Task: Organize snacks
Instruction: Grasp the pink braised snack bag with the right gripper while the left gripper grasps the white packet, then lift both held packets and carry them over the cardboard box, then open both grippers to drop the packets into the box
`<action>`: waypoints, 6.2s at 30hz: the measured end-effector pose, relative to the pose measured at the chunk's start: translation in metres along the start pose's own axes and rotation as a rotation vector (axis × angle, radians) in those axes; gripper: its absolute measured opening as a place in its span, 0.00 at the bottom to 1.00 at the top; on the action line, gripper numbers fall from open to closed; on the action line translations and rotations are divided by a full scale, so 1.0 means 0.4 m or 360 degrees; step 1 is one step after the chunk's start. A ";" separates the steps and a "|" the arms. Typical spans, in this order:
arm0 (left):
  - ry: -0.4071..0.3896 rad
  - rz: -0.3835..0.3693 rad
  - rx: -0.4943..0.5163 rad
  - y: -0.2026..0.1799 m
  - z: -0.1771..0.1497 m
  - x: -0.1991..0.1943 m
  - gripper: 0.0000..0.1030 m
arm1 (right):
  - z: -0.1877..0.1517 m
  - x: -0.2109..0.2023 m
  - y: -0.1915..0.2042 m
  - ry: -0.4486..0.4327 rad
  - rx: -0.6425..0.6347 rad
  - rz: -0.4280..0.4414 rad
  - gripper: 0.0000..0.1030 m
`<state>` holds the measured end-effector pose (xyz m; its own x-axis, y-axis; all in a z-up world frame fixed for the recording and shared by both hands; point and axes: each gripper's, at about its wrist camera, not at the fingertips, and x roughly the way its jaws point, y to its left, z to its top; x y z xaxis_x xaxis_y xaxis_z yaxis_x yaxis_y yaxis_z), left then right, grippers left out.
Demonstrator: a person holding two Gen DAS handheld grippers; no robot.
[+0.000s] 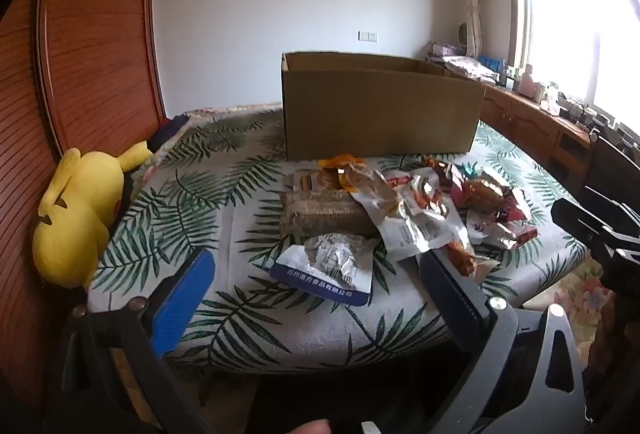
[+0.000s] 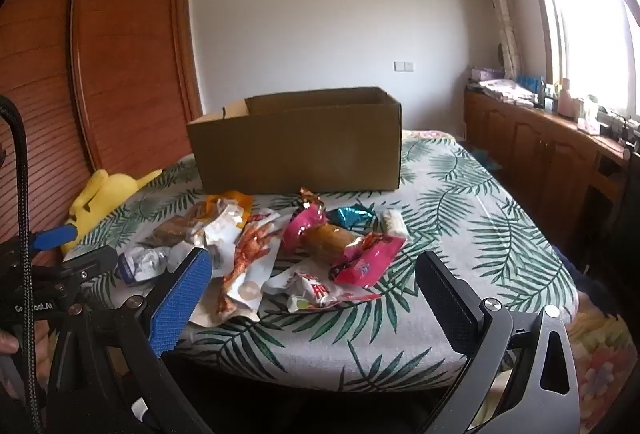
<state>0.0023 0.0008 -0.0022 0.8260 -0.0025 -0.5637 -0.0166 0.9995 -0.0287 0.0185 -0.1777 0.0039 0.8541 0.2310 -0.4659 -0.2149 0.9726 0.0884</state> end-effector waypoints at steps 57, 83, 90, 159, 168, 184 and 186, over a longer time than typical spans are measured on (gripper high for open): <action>0.0619 -0.0314 0.0245 0.034 0.069 0.243 0.77 | 0.079 0.386 -0.001 0.0759 -0.0666 0.0346 0.50; 0.0607 -0.0400 0.0275 0.025 0.052 0.227 0.49 | 0.078 0.397 -0.047 0.0812 -0.0564 0.0378 0.39; 0.0521 -0.0386 0.0152 0.075 0.053 0.191 0.37 | 0.079 0.385 -0.066 0.0787 -0.0540 0.0385 0.37; 0.0051 -0.0374 0.0151 -0.043 0.537 0.308 0.37 | 0.443 0.457 -0.115 0.0377 -0.0240 0.0160 0.38; 0.0104 -0.0332 0.0129 -0.057 0.528 0.370 0.37 | 0.455 0.482 -0.117 0.0395 -0.0237 0.0126 0.39; 0.0102 -0.0283 0.0139 -0.079 0.557 0.392 0.50 | 0.477 0.467 -0.116 0.0340 -0.0231 0.0104 0.67; 0.0093 -0.0283 0.0135 -0.077 0.556 0.385 0.53 | 0.481 0.462 -0.121 0.0329 -0.0201 0.0126 0.67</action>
<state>0.2553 -0.0231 0.0955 0.7775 -0.1789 -0.6029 0.1762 0.9823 -0.0642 0.2780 -0.1773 0.0830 0.7202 0.2840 -0.6330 -0.3459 0.9379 0.0273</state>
